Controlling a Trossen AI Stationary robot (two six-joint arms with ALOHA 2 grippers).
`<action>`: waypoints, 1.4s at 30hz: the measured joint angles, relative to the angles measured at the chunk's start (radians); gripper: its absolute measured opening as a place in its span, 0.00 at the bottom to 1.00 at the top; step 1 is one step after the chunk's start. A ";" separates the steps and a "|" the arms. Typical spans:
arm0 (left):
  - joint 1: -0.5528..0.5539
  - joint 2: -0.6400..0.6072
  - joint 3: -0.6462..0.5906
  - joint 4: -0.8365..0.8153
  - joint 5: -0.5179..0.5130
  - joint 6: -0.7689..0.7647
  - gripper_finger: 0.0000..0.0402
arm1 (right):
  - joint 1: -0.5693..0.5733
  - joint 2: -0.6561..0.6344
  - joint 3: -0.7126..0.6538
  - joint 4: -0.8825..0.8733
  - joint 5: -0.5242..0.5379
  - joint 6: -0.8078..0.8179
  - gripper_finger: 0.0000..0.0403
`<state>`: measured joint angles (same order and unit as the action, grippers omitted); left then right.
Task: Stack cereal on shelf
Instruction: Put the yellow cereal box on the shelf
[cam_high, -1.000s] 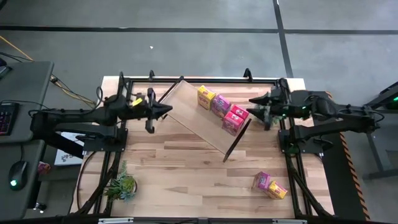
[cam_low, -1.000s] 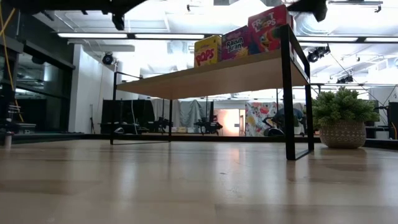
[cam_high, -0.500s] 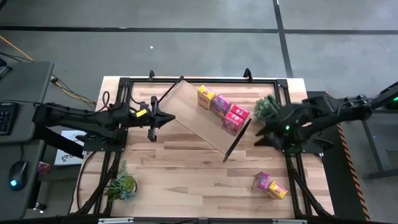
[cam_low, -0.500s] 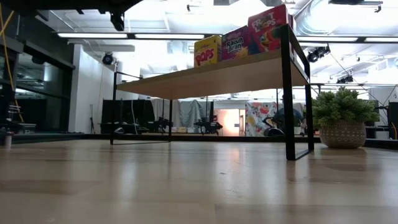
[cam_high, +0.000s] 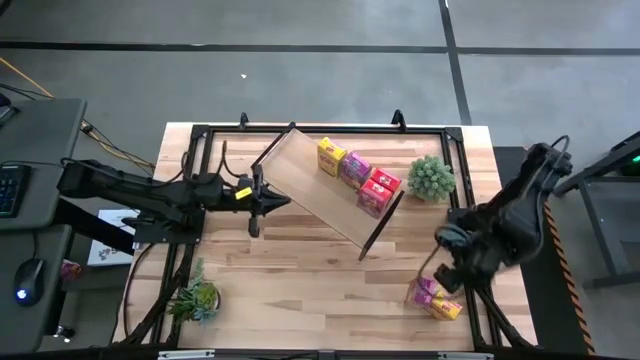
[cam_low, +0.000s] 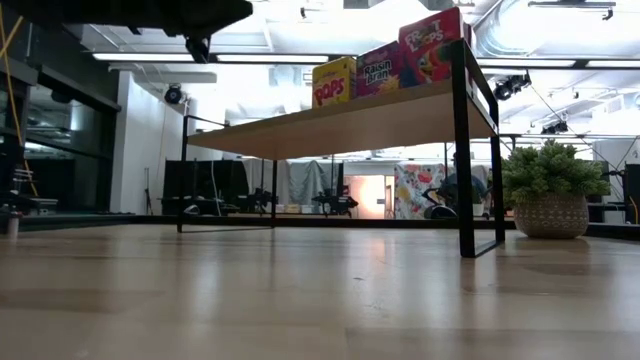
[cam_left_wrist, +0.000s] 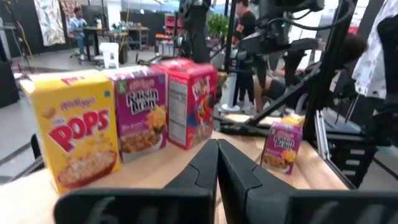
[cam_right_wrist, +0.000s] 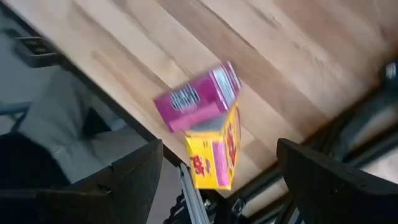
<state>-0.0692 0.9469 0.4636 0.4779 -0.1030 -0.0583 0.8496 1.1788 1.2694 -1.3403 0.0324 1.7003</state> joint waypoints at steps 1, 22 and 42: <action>-0.003 0.010 0.000 -0.001 0.000 0.000 0.00 | 0.033 0.019 0.000 -0.002 0.003 0.055 0.76; -0.023 0.091 0.000 0.142 -0.065 0.029 0.00 | 0.274 0.354 0.000 0.074 0.065 0.229 0.76; -0.023 0.091 0.000 0.133 -0.065 0.071 0.00 | 0.274 0.396 -0.010 0.126 0.065 0.221 0.76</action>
<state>-0.0925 1.0378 0.4633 0.6105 -0.1680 0.0127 1.1240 1.5745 1.2598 -1.2144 0.0972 1.9213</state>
